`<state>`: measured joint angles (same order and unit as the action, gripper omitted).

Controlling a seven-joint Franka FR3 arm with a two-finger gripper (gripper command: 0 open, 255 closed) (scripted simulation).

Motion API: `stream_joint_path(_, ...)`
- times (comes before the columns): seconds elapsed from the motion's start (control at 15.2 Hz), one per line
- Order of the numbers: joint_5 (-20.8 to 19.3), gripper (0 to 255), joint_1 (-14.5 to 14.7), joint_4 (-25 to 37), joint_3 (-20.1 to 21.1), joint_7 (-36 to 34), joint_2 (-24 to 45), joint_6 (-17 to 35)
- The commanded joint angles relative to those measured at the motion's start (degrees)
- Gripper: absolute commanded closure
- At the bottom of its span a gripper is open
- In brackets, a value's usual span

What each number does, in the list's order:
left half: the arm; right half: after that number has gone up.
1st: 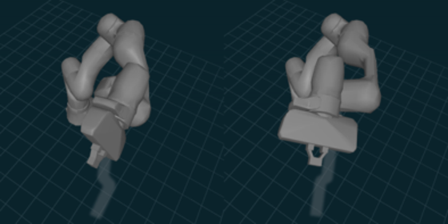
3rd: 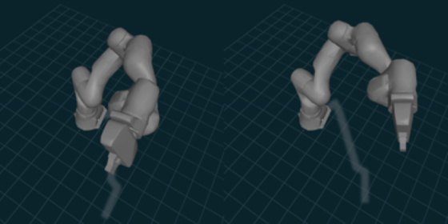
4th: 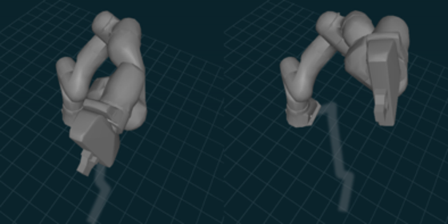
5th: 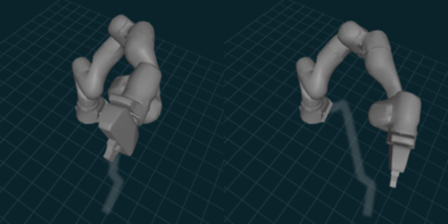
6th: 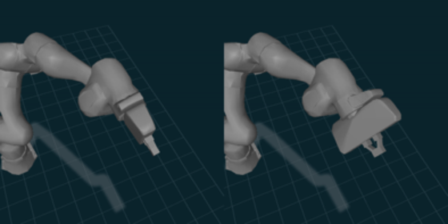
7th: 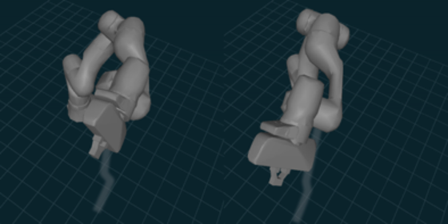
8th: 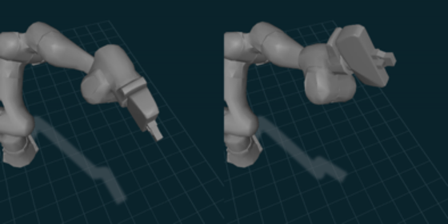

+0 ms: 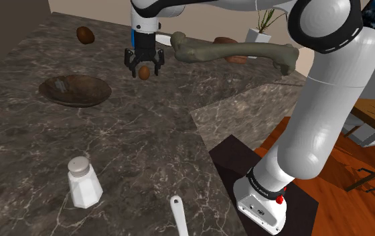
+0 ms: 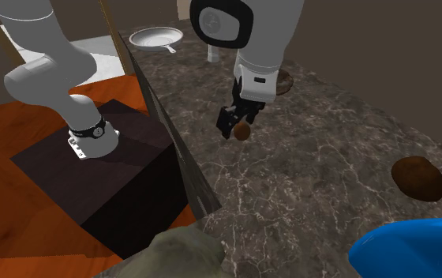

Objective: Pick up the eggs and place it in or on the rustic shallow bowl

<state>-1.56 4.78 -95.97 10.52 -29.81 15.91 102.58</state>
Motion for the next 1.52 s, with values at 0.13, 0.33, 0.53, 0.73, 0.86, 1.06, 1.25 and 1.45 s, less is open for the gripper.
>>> stream_joint_path(0.13, -0.01, 0, 0.0, -0.1, 0.0, 0.0, 0.04, 0.16)
stream_joint_path(0.33, -0.01, 255, 0.0, -0.09, 0.0, 0.0, 0.04, 0.15)
stream_joint_path(0.53, -0.01, 255, 0.0, -0.09, 0.0, 0.0, 0.04, 0.14)
stream_joint_path(0.73, -0.01, 255, 0.0, -0.09, 0.0, 0.0, 0.04, 0.14)
stream_joint_path(0.86, -0.01, 255, 0.0, -0.08, 0.0, 0.0, 0.04, 0.14)
stream_joint_path(1.06, 0.06, 255, 0.0, 1.0, 0.02, 0.02, -0.29, -1.27)
stream_joint_path(1.25, 0.13, 255, 0.01, 2.82, 0.05, 0.04, -0.66, -3.44)
stream_joint_path(1.45, 0.19, 255, 0.03, 4.77, 0.08, 0.05, -0.92, -5.65)
